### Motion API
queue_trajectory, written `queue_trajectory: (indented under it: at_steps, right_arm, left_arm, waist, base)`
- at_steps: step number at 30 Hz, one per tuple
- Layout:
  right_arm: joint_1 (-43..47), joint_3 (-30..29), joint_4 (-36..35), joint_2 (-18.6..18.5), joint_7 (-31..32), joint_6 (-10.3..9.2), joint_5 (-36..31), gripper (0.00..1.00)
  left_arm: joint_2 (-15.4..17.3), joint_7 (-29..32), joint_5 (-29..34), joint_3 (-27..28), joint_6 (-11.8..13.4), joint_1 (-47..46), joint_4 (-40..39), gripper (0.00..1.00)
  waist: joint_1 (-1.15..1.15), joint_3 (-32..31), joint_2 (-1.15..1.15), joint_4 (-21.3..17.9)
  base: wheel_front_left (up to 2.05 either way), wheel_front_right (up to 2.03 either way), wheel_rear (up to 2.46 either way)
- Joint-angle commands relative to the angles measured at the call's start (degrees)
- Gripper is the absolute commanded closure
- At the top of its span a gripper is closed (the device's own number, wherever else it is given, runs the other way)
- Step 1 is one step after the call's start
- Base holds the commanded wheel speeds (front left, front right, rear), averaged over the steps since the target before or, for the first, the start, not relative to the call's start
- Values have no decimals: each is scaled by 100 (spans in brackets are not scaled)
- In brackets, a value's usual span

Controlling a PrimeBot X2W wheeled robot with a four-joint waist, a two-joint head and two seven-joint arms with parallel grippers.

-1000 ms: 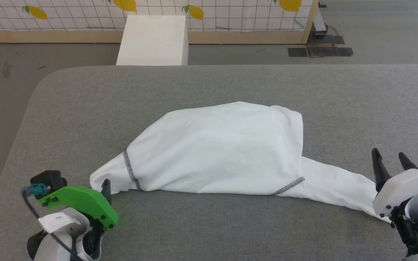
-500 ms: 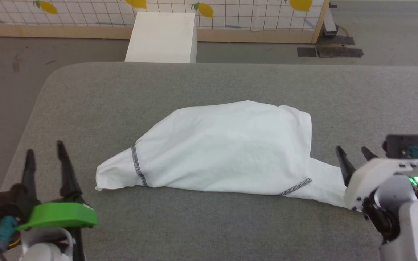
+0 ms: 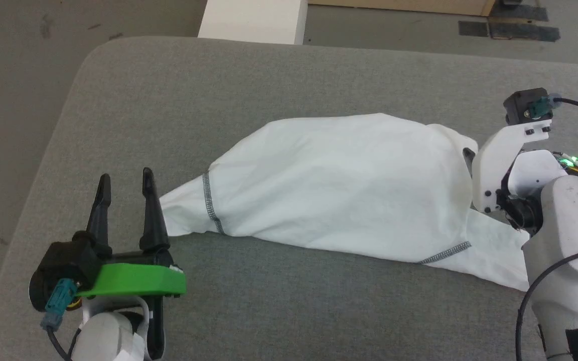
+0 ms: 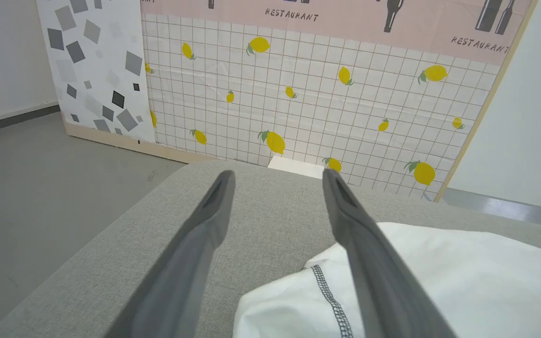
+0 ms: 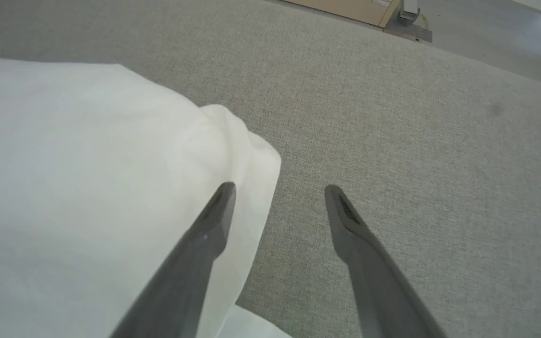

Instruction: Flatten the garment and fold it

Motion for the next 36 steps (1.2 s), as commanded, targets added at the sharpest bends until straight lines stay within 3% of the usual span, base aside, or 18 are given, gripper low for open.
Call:
queue_trajectory:
  at_steps: [1,6,7,9,18,28,29,30,36]
  right_arm:
    - [-102,16,137,-28,3,-9,-56,0]
    - [-269,213,524,-85,-122,-9,59,0]
    - [-307,252,578,-90,-169,-9,119,82]
    - [-381,337,625,-153,-315,-9,156,100]
    - [-1393,278,536,-434,-932,-9,165,100]
    - [-2523,-297,873,-616,-1095,-9,-696,100]
    - [-2516,-337,988,-591,-1003,-9,-748,63]
    - [-2506,-357,1096,-582,-938,-9,-809,0]
    - [-2343,-588,1216,-535,-1360,-9,-814,0]
  left_arm:
    - [-46,-43,36,6,-47,-117,-5,0]
    - [-150,-44,90,10,-135,-213,36,0]
    - [-168,-44,91,7,-156,-218,57,0]
    - [-195,-44,98,0,-187,-234,100,0]
    - [-252,-44,100,-14,-300,-280,254,0]
    - [-268,-44,9,-215,-367,-435,342,0]
    - [-269,-44,-14,-233,-359,-438,356,0]
    - [-269,-44,-42,-255,-351,-443,374,0]
    - [-270,-44,-85,-283,-332,-417,506,0]
  waist:
    - [0,306,0,302]
    - [0,426,0,408]
    - [0,435,0,419]
    - [0,431,0,438]
    - [0,299,0,419]
    - [0,567,0,634]
    - [0,578,0,647]
    - [0,587,0,664]
    - [0,411,0,631]
  base:
    - [0,0,0]
    - [0,0,0]
    - [0,0,0]
    - [0,0,0]
    - [0,0,0]
    - [0,0,0]
    - [0,0,0]
    - [0,0,0]
    - [0,0,0]
